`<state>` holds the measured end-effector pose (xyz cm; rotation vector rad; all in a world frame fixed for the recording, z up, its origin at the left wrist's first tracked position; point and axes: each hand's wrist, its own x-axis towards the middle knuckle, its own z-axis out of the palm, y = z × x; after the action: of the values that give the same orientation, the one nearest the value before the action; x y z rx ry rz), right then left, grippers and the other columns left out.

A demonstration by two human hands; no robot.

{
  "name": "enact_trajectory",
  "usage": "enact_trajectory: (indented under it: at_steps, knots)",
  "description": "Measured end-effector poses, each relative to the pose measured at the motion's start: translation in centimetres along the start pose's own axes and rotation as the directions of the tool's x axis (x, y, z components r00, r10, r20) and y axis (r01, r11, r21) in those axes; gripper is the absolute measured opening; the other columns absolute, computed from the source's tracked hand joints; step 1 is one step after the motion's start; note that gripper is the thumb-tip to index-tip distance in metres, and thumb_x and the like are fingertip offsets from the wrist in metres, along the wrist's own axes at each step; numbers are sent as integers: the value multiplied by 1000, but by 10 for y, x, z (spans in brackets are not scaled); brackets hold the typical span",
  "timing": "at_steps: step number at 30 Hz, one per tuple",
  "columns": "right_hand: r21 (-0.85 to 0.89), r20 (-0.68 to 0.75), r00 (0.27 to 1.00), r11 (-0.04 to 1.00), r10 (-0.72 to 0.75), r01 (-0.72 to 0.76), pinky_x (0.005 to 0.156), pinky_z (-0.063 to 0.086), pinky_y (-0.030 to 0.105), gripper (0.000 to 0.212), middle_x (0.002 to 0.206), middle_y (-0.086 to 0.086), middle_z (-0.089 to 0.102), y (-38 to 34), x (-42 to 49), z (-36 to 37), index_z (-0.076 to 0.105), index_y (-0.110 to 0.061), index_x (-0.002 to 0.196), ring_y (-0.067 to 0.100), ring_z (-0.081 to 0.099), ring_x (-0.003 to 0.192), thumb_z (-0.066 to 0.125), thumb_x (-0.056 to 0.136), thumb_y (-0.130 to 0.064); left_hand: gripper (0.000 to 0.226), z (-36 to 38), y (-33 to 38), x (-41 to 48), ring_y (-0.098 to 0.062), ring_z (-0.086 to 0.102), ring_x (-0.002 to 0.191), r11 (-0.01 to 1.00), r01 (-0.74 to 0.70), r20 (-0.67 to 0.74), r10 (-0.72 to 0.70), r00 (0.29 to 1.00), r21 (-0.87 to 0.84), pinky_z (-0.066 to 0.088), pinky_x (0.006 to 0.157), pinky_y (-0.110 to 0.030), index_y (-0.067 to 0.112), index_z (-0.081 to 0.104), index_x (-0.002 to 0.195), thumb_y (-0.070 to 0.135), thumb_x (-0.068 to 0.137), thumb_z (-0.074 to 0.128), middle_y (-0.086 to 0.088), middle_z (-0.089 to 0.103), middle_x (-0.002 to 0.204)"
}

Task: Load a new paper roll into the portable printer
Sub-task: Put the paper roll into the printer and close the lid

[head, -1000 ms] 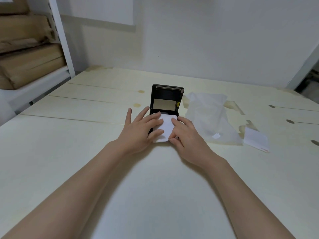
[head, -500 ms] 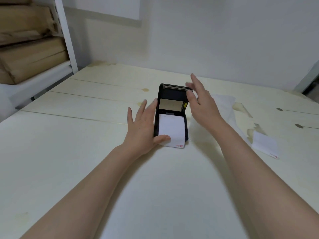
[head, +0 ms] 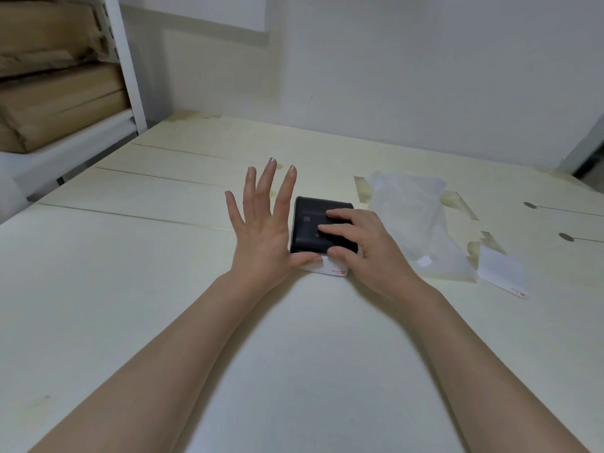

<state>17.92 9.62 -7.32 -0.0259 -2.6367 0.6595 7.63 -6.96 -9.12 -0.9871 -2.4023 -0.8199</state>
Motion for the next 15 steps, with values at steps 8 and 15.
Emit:
enact_trajectory:
  at_steps: [8,15]
  knots:
    - [-17,-47,999,1000,-24,23,109,25,21,35,141,-2,52,5,-7,11,65,-19,124,18,38,133,61,89,-18,76,-1,-6,-5,-21,15,153,991,-136,128,137,982,-12,-8,114,-67,40,47,142,62,73,70,17,42,153]
    - [76,-181,980,995,83,-70,100,37,18,26,122,-6,67,-8,2,4,72,-19,113,13,50,119,54,95,-18,40,2,7,-8,-15,33,145,996,-16,62,21,998,-85,-4,120,-55,43,61,129,53,90,56,19,53,143]
